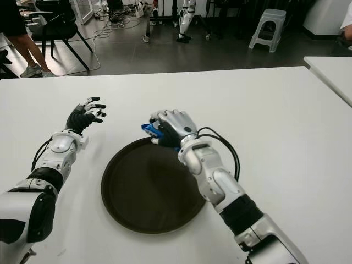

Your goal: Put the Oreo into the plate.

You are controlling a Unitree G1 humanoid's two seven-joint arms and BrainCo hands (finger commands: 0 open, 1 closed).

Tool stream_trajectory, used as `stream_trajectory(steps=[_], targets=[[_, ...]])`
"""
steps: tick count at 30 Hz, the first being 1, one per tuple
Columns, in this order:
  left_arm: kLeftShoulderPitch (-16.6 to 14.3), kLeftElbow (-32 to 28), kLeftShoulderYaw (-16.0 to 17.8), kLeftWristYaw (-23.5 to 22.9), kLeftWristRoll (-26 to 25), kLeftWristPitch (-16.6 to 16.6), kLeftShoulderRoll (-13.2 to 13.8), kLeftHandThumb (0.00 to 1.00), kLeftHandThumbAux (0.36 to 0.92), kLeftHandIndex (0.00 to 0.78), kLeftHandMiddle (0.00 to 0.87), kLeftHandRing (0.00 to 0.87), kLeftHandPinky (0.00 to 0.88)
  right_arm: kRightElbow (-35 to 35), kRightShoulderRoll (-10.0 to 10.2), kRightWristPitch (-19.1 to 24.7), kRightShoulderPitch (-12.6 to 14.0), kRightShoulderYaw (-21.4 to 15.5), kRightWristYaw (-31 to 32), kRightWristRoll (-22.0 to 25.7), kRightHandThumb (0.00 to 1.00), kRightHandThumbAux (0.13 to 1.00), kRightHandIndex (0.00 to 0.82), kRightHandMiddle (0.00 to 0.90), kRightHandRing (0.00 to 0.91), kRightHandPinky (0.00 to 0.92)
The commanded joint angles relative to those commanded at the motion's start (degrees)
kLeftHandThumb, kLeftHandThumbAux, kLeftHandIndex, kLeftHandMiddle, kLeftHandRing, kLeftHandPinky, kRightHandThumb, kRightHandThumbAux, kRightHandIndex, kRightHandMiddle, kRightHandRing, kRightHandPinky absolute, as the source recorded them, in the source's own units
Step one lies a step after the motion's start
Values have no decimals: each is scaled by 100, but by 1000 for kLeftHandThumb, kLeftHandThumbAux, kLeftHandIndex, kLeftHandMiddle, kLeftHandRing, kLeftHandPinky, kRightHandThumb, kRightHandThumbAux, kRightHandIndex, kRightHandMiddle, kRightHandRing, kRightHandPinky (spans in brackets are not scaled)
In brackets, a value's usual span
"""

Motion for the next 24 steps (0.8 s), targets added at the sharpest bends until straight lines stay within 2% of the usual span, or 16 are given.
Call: stream_trajectory(steps=[5, 11, 17, 24], targets=[[-7, -5, 7, 1, -15, 20, -11, 179, 668, 177, 302, 340, 372, -358, -12, 75, 85, 84, 344, -16, 692, 734, 428, 684, 716, 732], [-8, -10, 8, 19, -20, 41, -19, 176, 673, 172, 299, 335, 359, -444, -20, 102, 135, 124, 490, -61, 693, 733, 427, 656, 705, 720], [-5, -21, -5, 35, -8, 35, -18, 193, 684, 169, 293, 330, 369, -457, -26, 156, 111, 226, 665, -200, 692, 734, 426, 597, 620, 661], [-16, -21, -7, 25, -20, 59, -26, 195, 693, 173, 298, 342, 389, -660, -49, 253, 158, 334, 958, -394, 689, 734, 425, 567, 567, 636]])
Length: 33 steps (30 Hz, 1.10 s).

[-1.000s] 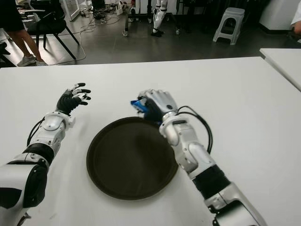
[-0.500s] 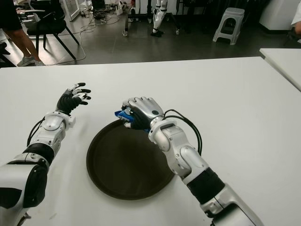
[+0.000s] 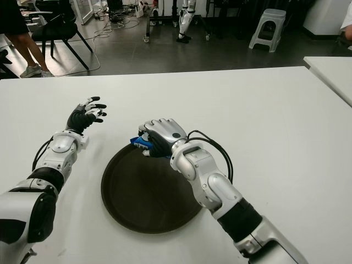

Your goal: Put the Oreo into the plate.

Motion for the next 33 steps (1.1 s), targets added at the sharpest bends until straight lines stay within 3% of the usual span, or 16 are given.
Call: stream_trajectory(steps=[10, 20, 33], targets=[[10, -5, 14, 0, -14, -24, -13, 199, 684, 176, 305, 347, 391, -22, 20, 8, 48, 20, 123, -76, 687, 733, 426, 631, 676, 717], [11, -1, 30, -71, -33, -50, -21, 182, 672, 171, 300, 349, 401, 53, 22, -60, 38, 58, 209, 3, 684, 735, 426, 641, 693, 721], [6, 2, 83, -153, -69, -52, -40, 207, 647, 174, 309, 365, 418, 251, -31, -548, 79, 66, 149, 223, 684, 735, 425, 653, 696, 735]])
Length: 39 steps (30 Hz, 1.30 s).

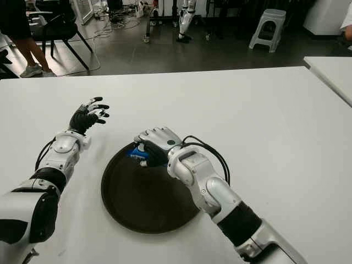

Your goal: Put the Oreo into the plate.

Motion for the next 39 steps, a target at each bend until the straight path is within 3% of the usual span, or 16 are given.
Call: stream_trajectory(steps=[9, 12, 14, 18, 21, 22, 23, 26, 31, 39], targets=[[-5, 0, 57, -60, -15, 34, -9, 218, 653, 173, 303, 355, 405, 131, -38, -457, -10, -26, -101, 179, 685, 735, 423, 666, 700, 714], [-6, -1, 71, -51, -14, 42, -15, 213, 660, 175, 304, 354, 403, 228, -24, -760, 31, -110, -333, 364, 687, 733, 424, 644, 664, 655], [-7, -1, 75, -49, -9, 47, -16, 211, 661, 177, 305, 356, 403, 287, -23, -927, 44, -153, -485, 437, 686, 733, 423, 598, 615, 597], [-7, -2, 77, -57, 0, 46, -16, 225, 663, 179, 310, 359, 408, 366, -16, -1108, 85, -203, -755, 442, 670, 737, 409, 425, 445, 435], [-9, -2, 80, -65, 2, 49, -16, 233, 663, 178, 311, 362, 412, 416, 1, -1161, 108, -222, -843, 428, 664, 739, 401, 352, 372, 375], [-9, -2, 80, -66, 2, 52, -16, 233, 660, 176, 309, 362, 412, 441, 9, -1170, 111, -222, -862, 419, 441, 718, 321, 328, 347, 353], [-9, -2, 78, -62, 5, 54, -16, 232, 658, 174, 308, 361, 412, 466, 17, -1173, 108, -217, -869, 409, 290, 706, 269, 312, 331, 338], [-11, 1, 63, -34, 26, 60, -14, 216, 657, 175, 308, 360, 406, 533, 30, -1170, 87, -194, -854, 384, 98, 678, 185, 278, 294, 304], [-13, 3, 58, -11, 34, 74, -19, 202, 668, 181, 313, 364, 407, 633, 2, -1237, 67, -159, -837, 370, 16, 637, 119, 225, 237, 260], [1, -12, 79, -37, 9, 29, -29, 216, 673, 169, 302, 347, 390, 750, -23, -1374, 25, -149, -791, 386, 0, 613, 70, 148, 157, 185]])
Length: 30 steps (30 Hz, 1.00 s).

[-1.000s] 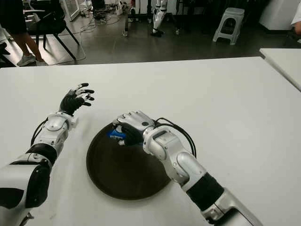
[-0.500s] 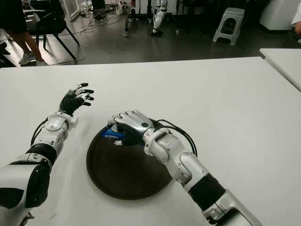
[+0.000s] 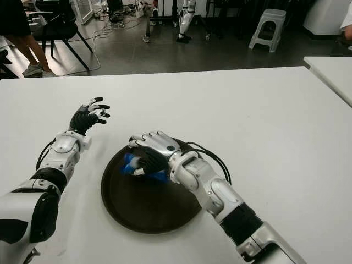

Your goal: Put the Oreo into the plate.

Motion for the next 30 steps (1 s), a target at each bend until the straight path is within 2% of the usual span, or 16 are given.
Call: stream_trajectory(steps=[3, 7, 9, 18, 26, 30], targets=[[-2, -2, 2, -8, -3, -2, 1, 215, 668, 165, 299, 345, 392, 56, 6, -38, -17, -9, 29, 37, 0, 616, 64, 134, 145, 173], [-9, 3, 0, -10, 2, 2, 5, 214, 659, 166, 302, 354, 405, 908, 221, -246, -242, 76, -258, 46, 0, 619, 61, 115, 123, 134], [0, 0, -19, -1, 24, -26, 12, 212, 655, 167, 305, 358, 410, 1076, 243, -365, -294, 61, -213, 145, 0, 621, 62, 113, 120, 124], [-5, -2, -20, -8, 23, 6, 13, 214, 639, 165, 304, 360, 411, 1117, 243, -477, -297, -7, 95, 408, 0, 612, 62, 95, 99, 95], [-18, 6, 40, -8, -36, 50, -19, 248, 650, 172, 311, 366, 422, 996, 206, -488, -291, -86, 364, 625, 0, 620, 67, 95, 108, 112], [-11, 3, 65, -5, -48, 35, -32, 254, 648, 173, 312, 368, 421, 1117, 147, -561, -394, -150, 360, 680, 0, 611, 63, 93, 102, 106]])
